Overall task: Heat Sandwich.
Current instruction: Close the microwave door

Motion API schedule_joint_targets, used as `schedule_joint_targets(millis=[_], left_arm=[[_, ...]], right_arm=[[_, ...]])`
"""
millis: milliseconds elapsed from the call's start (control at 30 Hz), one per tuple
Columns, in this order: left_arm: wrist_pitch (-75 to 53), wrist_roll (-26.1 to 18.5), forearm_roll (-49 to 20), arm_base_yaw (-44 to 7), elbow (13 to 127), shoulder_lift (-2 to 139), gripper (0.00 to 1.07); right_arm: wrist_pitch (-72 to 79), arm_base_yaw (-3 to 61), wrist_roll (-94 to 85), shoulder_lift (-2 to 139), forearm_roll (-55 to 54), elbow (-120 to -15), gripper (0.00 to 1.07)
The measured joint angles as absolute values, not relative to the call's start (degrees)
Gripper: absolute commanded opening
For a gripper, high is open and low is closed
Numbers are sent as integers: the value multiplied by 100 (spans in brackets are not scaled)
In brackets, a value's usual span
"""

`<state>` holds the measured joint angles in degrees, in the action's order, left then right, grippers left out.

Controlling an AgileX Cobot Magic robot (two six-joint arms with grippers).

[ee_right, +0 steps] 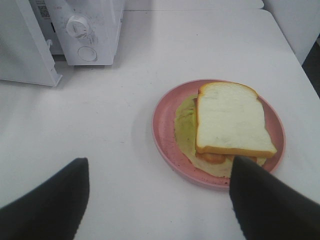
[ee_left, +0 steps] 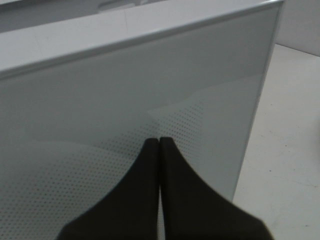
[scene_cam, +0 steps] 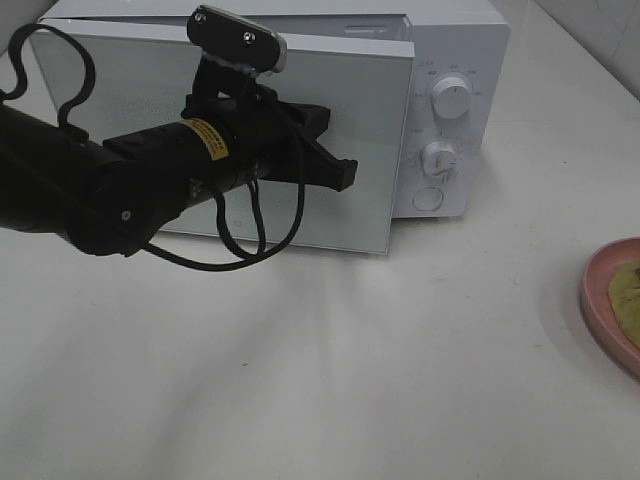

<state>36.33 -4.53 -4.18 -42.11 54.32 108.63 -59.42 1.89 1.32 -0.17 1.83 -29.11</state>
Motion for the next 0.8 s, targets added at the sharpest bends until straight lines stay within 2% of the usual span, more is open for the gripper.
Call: schedule_joint_targets(millis=[800], left_arm=[[3197, -441, -344, -4240, 6658, 11614, 0]], right_arm=[[-5942, 189, 132, -17, 143, -2911, 75]])
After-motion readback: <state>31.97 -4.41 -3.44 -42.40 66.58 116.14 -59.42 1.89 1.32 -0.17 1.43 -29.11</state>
